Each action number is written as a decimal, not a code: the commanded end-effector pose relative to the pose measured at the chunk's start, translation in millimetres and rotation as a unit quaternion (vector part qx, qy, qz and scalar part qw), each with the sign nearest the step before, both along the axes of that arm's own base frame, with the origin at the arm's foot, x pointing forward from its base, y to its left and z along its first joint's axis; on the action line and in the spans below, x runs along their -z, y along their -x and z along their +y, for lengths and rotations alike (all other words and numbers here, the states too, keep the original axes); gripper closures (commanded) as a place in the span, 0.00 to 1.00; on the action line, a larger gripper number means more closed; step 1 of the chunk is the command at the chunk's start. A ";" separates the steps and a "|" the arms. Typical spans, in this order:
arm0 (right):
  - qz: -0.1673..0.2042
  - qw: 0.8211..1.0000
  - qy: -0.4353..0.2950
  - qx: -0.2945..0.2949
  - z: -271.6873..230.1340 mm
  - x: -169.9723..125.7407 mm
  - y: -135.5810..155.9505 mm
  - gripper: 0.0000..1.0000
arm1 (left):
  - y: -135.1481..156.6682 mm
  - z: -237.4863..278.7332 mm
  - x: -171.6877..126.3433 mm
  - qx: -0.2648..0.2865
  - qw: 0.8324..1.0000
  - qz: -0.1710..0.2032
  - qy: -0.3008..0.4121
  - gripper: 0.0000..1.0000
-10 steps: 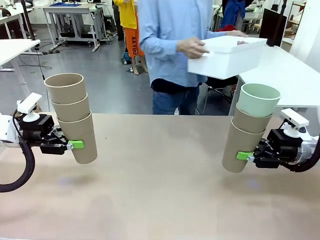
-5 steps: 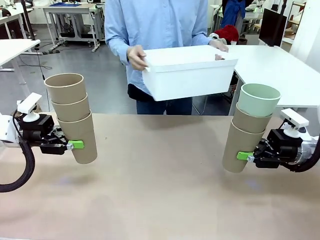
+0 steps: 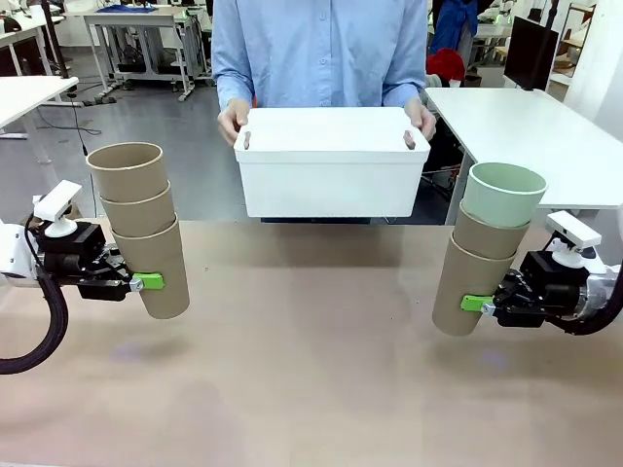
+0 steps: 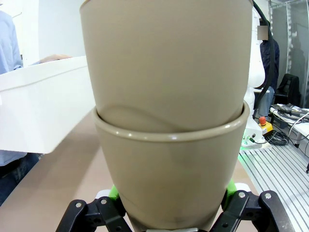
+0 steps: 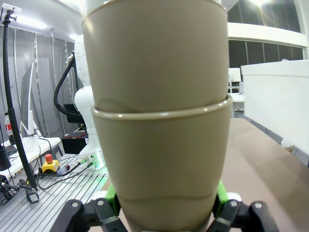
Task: Stack the cups and store them in the basket.
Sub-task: Place the stack of Reusable plastic cups into the Pantry Basket.
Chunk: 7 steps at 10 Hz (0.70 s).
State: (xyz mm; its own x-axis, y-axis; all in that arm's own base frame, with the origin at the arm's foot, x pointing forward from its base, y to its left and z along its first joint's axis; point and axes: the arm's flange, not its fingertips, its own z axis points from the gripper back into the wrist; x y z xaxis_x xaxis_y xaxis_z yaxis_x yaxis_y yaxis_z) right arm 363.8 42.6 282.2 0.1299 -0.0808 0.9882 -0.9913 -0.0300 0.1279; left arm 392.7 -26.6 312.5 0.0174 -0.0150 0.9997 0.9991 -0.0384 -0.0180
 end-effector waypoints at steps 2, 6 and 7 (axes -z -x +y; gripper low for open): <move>0.005 1.000 -0.001 -0.001 -0.3 -5.1 -0.6 0.14 | 0.4 -0.3 -4.5 0.002 1.000 -0.005 0.001 0.15; 0.005 1.000 -0.001 -0.001 -0.3 -5.1 -0.6 0.14 | 0.4 -0.3 -4.5 0.002 1.000 -0.005 0.001 0.15; 0.005 1.000 -0.001 -0.001 -0.3 -5.1 -0.6 0.14 | 0.4 -0.3 -4.5 0.002 1.000 -0.005 0.001 0.15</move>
State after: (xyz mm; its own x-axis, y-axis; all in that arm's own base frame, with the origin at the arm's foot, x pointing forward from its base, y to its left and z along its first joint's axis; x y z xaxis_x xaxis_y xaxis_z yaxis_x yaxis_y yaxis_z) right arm 363.8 42.6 282.2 0.1299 -0.0808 0.9882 -0.9913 -0.0300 0.1279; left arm 392.7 -26.6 312.5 0.0174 -0.0150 0.9997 0.9991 -0.0385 -0.0180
